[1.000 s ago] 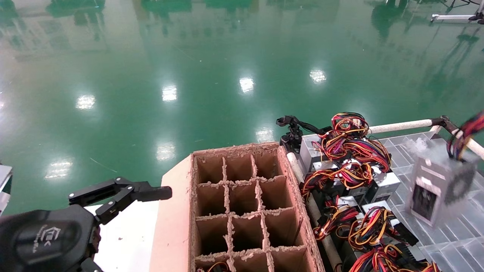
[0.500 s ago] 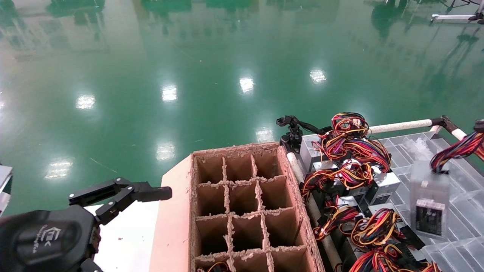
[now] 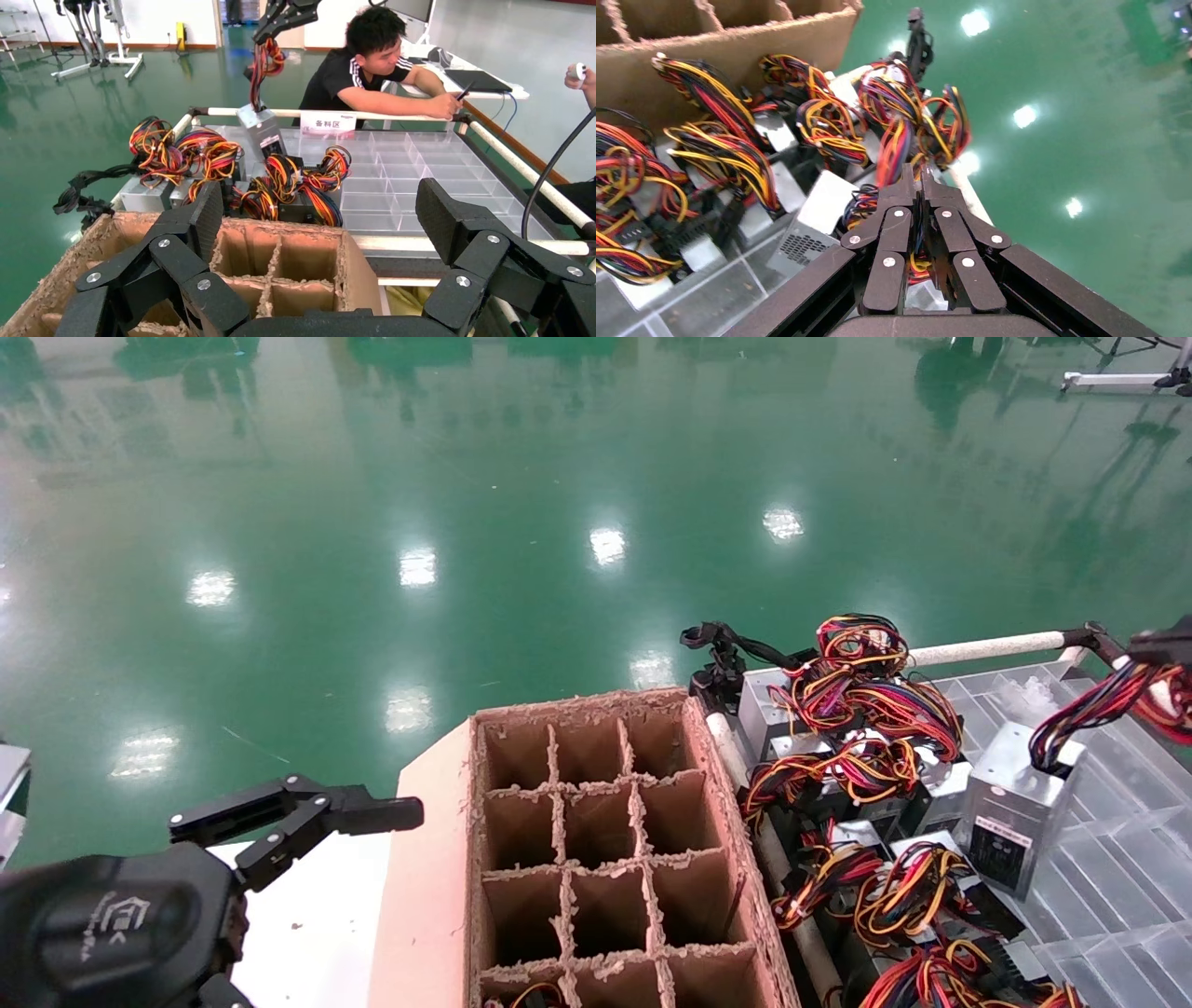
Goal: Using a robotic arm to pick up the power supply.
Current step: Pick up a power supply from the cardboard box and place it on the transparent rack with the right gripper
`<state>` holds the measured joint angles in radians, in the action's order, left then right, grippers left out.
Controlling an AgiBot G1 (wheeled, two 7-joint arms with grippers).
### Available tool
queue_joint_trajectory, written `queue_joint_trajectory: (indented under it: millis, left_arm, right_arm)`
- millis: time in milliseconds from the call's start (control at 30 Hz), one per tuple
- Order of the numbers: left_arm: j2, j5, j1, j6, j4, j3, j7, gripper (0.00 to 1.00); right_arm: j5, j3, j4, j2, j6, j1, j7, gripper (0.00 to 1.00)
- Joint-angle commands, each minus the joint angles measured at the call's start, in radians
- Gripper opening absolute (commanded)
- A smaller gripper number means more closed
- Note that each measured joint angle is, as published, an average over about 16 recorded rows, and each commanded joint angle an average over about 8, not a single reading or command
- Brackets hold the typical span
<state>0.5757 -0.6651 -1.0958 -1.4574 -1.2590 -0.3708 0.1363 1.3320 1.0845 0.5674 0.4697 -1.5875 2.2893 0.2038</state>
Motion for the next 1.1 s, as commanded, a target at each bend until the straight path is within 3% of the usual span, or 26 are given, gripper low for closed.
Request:
queue_joint_trajectory:
  millis: [33,633,1100]
  left_arm:
    - [0.000,0.000,0.000,0.000,0.000,0.000,0.000,1.00]
    - [0.000,0.000,0.000,0.000,0.000,0.000,0.000,1.00]
    - [0.000,0.000,0.000,0.000,0.000,0.000,0.000,1.00]
  right_arm:
    - [-0.011,0.019,-0.021,0.010,0.000,-0.005,0.009,0.00]
    - [-0.077,0.106,-0.225,0.106,0.012,-0.024,0.143,0.00]
    - [-0.030,0.154,-0.354,0.169,0.031,-0.014,0.287,0.00]
